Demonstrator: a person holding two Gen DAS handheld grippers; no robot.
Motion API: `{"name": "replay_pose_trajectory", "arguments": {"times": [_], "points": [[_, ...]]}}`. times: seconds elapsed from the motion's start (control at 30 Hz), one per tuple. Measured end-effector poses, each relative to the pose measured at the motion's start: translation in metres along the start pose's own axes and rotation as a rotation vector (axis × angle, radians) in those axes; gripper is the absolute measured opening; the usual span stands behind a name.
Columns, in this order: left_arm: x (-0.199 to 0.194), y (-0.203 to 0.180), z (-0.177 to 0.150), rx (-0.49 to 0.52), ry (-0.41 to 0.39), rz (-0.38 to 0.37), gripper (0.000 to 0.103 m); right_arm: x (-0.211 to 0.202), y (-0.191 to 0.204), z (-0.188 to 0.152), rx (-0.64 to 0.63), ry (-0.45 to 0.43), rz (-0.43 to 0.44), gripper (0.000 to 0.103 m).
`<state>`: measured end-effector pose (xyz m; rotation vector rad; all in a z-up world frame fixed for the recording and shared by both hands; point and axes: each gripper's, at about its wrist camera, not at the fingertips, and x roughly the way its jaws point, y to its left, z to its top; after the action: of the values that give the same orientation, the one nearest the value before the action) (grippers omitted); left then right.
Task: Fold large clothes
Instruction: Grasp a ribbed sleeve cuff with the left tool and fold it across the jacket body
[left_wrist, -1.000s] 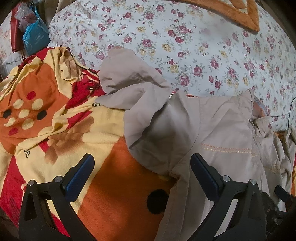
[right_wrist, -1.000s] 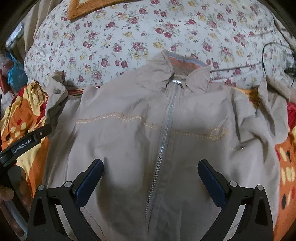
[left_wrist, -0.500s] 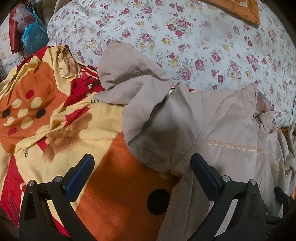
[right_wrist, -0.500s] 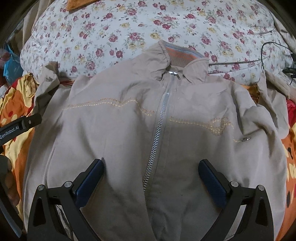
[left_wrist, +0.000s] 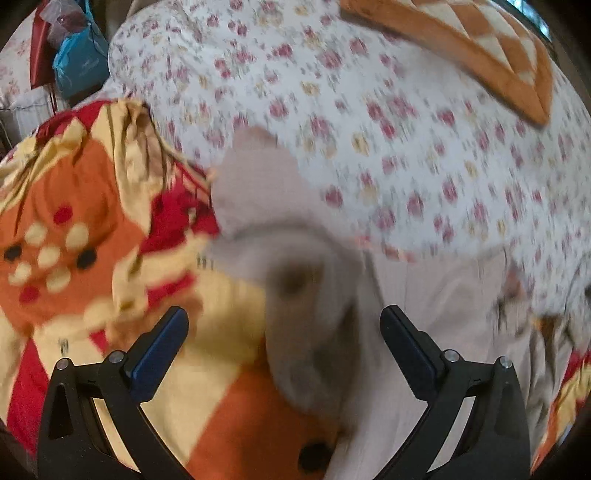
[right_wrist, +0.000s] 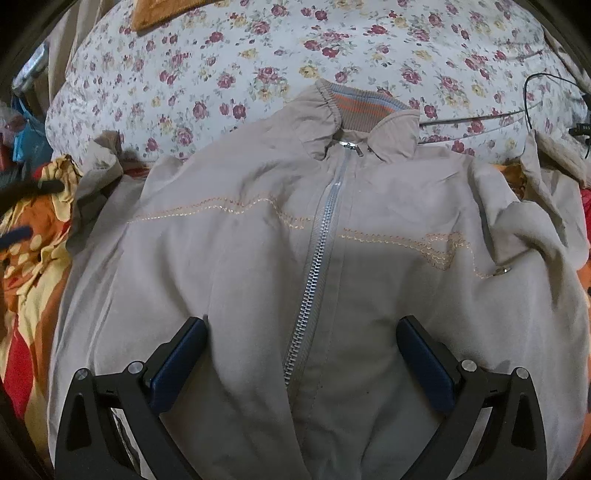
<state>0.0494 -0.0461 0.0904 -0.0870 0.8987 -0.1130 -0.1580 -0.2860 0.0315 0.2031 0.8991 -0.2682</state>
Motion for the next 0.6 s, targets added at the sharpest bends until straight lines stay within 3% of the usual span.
{"name": "replay_pose_trajectory", "arguments": {"times": [0.13, 0.27, 0.33, 0.37, 0.4, 0.47, 0.6], "points": [[0.034, -0.009, 0.048, 0.006, 0.001, 0.087, 0.103, 0.000, -0.002, 0.000, 0.008, -0.008, 0.015, 0.103], [0.078, -0.007, 0.073, 0.029, 0.012, 0.223, 0.103, 0.003, -0.004, 0.000, 0.007, -0.008, 0.015, 0.103], [0.097, 0.002, 0.076, 0.026, 0.033, 0.243, 0.097, 0.003, -0.004, 0.000, 0.007, -0.008, 0.015, 0.103], [0.104, 0.007, 0.076, 0.023, 0.047, 0.247, 0.081, 0.004, -0.004, 0.001, 0.008, -0.009, 0.017, 0.103], [0.111, 0.012, 0.077, 0.017, 0.072, 0.240, 0.049, 0.004, -0.004, 0.000, 0.009, -0.009, 0.017, 0.103], [0.118, 0.022, 0.075, -0.016, 0.129, 0.188, 0.007, 0.004, -0.004, 0.000, 0.009, -0.011, 0.019, 0.103], [0.090, 0.026, 0.074, -0.030, 0.087, 0.039, 0.004, 0.004, -0.003, 0.000, 0.005, -0.012, 0.015, 0.103]]}}
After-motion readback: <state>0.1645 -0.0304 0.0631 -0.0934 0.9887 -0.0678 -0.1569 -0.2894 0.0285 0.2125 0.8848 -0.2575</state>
